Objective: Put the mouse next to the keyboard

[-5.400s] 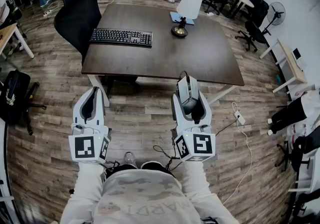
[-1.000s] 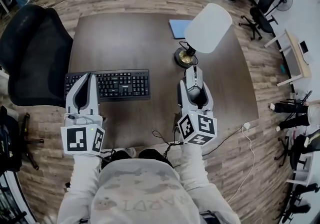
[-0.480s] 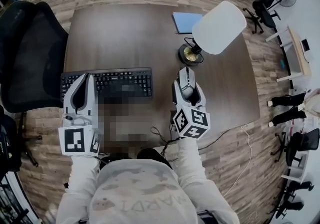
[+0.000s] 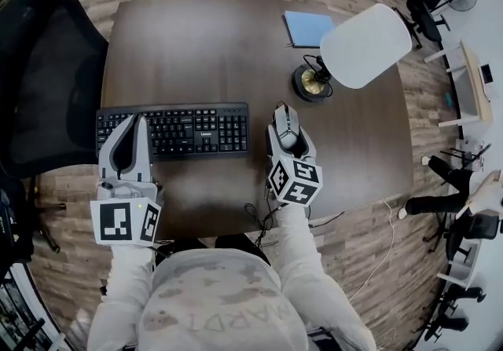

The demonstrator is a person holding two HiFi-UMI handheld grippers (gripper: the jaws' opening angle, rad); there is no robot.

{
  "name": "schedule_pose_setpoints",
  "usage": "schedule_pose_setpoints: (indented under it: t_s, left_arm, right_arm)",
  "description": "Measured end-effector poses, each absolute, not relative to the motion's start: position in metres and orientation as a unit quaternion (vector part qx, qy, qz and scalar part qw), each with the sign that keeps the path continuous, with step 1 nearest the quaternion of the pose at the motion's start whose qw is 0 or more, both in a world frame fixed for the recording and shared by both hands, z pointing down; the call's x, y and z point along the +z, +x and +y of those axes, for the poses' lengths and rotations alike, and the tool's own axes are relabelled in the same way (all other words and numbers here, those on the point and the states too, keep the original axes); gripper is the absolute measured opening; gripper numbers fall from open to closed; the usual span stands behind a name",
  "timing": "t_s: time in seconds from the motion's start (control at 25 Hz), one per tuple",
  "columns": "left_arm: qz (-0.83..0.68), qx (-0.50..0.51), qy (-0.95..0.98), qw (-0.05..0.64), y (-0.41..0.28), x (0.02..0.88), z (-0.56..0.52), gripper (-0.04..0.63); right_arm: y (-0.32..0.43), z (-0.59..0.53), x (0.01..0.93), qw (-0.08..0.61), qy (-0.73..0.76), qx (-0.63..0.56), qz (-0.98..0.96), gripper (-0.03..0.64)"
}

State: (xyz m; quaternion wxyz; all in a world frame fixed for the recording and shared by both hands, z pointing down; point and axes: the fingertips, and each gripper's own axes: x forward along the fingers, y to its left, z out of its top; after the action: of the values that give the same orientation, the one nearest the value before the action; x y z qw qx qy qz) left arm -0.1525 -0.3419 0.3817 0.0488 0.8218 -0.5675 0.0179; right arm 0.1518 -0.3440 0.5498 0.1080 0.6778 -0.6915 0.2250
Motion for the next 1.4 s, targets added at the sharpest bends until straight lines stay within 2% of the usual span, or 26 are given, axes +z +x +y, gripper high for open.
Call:
schedule_pose_setpoints:
  t_s: [0.56,1.4]
  left_arm:
    - [-0.574,0.027,0.816,0.064,-0.166,0.401,-0.355,0.018]
    - [-0.584,0.035,0.808,0.074,-0.179,0.411,-0.364,0.018]
  right_arm:
    - [0.145,-0.355,0.618,0.18,0.66,0.267,-0.679,0.307]
    - [0.14,-0.359,0.649,0.246,0.636,0.293,-0.67,0.308]
